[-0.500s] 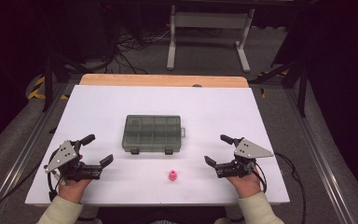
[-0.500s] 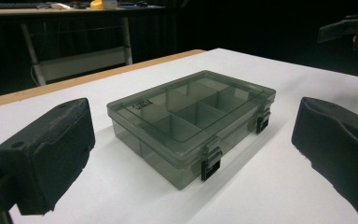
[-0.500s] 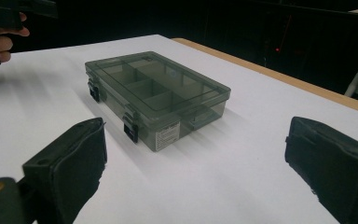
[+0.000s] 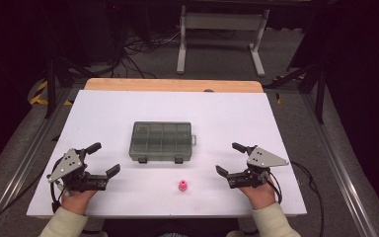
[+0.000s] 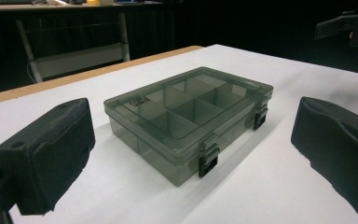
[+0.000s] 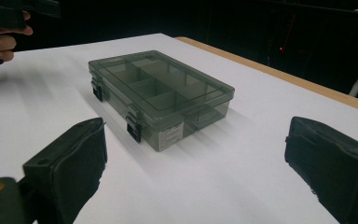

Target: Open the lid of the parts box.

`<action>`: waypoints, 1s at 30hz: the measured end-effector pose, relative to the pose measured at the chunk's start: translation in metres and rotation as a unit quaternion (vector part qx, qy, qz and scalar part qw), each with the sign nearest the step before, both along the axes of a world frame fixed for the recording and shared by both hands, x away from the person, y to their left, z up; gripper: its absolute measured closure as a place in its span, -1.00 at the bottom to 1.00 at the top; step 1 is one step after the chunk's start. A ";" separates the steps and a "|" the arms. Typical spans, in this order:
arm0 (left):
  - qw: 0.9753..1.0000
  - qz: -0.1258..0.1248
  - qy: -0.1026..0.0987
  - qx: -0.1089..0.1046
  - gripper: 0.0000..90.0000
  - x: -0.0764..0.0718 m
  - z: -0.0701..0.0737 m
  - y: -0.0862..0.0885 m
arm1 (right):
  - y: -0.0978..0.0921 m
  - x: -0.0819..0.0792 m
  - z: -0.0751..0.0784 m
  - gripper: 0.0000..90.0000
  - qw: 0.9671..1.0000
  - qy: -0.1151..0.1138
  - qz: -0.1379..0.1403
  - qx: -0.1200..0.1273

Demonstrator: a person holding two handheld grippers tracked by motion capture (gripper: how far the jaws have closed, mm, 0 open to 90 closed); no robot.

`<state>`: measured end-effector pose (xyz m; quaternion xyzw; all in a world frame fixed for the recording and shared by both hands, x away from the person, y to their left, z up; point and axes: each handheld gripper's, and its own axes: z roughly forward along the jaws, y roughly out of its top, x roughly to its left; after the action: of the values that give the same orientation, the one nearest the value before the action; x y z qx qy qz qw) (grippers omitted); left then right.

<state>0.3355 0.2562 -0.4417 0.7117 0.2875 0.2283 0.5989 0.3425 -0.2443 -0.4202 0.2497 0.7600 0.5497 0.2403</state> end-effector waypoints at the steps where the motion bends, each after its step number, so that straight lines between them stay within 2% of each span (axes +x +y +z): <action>1: 1.000 0.000 0.000 0.000 -0.99 0.000 0.000 0.000 | 0.000 0.000 0.000 -0.86 1.000 0.000 0.000 0.000; 4: 1.000 -0.003 0.006 0.002 -0.99 0.000 0.000 0.000 | 0.000 0.000 0.000 -0.86 1.000 0.001 0.001 0.001; 8: 1.000 -0.007 0.017 -0.006 -0.99 0.002 0.000 0.001 | 0.002 0.001 0.001 -0.85 1.000 0.004 0.003 0.000; 11: 0.999 -0.013 0.028 -0.008 -0.99 0.004 0.003 0.002 | 0.004 0.003 0.003 -0.76 1.000 0.016 0.022 0.004; 14: 0.999 -0.020 0.026 -0.001 -0.99 0.006 0.008 0.000 | 0.007 0.003 0.006 -0.73 0.999 0.016 0.031 -0.004; 16: 0.999 -0.035 0.026 0.019 -0.99 0.011 0.018 -0.003 | 0.010 0.006 0.008 -0.72 0.999 0.021 0.035 -0.006; 18: 0.998 -0.040 0.028 0.033 -0.99 0.014 0.022 -0.004 | 0.012 0.009 0.009 -0.77 0.999 0.031 0.034 -0.002; 19: 0.998 -0.040 0.026 0.036 -0.98 0.016 0.022 -0.004 | 0.013 0.011 0.009 -0.80 0.999 0.036 0.032 -0.001; 23: 0.997 -0.039 0.046 0.047 -0.96 0.026 0.022 -0.006 | 0.019 0.016 0.010 -0.82 0.998 0.044 0.032 -0.009; 26: 0.996 -0.041 0.062 0.044 -0.92 0.034 0.021 -0.006 | 0.026 0.023 0.013 -0.79 0.998 0.052 0.041 -0.016; 30: 0.996 -0.040 0.067 0.033 -0.89 0.043 0.021 -0.006 | 0.033 0.029 0.016 -0.74 0.997 0.052 0.050 -0.022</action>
<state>0.3784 0.2504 -0.4205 0.7557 0.2902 0.1652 0.5634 0.3714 -0.2114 -0.4046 0.2344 0.7949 0.5306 0.1780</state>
